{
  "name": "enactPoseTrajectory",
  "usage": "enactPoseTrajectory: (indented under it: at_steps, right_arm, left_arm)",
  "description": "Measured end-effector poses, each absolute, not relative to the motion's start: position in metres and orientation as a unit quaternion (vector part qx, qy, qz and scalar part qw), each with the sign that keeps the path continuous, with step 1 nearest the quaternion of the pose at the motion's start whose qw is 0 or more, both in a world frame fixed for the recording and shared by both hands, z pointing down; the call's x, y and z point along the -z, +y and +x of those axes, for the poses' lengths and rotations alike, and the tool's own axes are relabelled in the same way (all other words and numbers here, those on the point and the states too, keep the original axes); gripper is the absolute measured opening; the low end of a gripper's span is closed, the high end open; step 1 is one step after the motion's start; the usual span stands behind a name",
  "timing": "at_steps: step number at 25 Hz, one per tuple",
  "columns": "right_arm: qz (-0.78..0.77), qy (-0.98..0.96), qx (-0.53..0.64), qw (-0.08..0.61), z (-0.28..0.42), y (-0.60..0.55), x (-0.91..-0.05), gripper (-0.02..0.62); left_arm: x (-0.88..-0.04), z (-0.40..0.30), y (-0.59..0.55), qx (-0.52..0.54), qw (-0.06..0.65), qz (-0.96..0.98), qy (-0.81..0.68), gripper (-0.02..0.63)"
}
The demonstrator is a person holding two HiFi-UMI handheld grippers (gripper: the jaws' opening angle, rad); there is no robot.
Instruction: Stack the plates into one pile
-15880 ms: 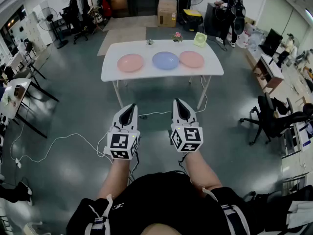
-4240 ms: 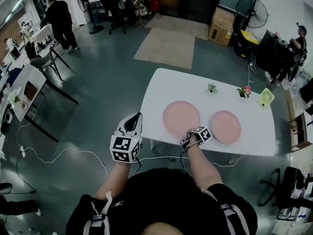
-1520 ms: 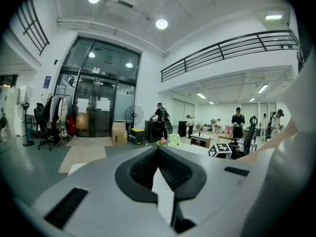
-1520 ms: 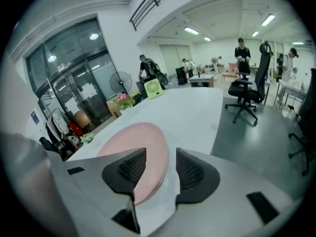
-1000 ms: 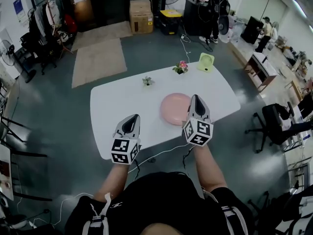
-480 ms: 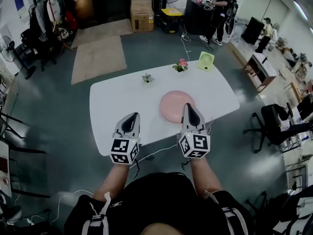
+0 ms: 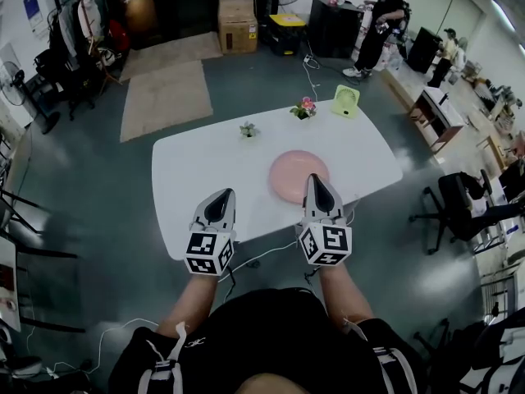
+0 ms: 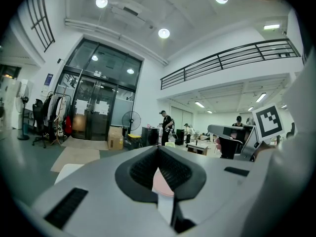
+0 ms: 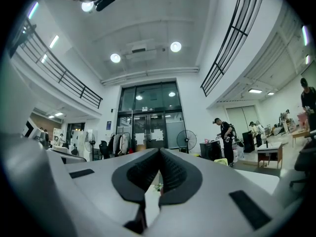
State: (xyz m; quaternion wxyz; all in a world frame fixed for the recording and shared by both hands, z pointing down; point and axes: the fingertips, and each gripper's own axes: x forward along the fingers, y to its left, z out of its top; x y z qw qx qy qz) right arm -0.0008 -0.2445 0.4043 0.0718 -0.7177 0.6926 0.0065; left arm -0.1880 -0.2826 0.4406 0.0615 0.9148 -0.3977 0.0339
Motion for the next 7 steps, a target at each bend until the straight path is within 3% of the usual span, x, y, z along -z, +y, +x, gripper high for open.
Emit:
enactPoseTrajectory:
  at_steps: [7]
  right_arm:
    - [-0.719, 0.692, 0.001, 0.068, -0.016, -0.249, -0.408, 0.014]
  left_arm:
    - [-0.444, -0.202, -0.287, -0.038, 0.066, 0.916, -0.395, 0.012]
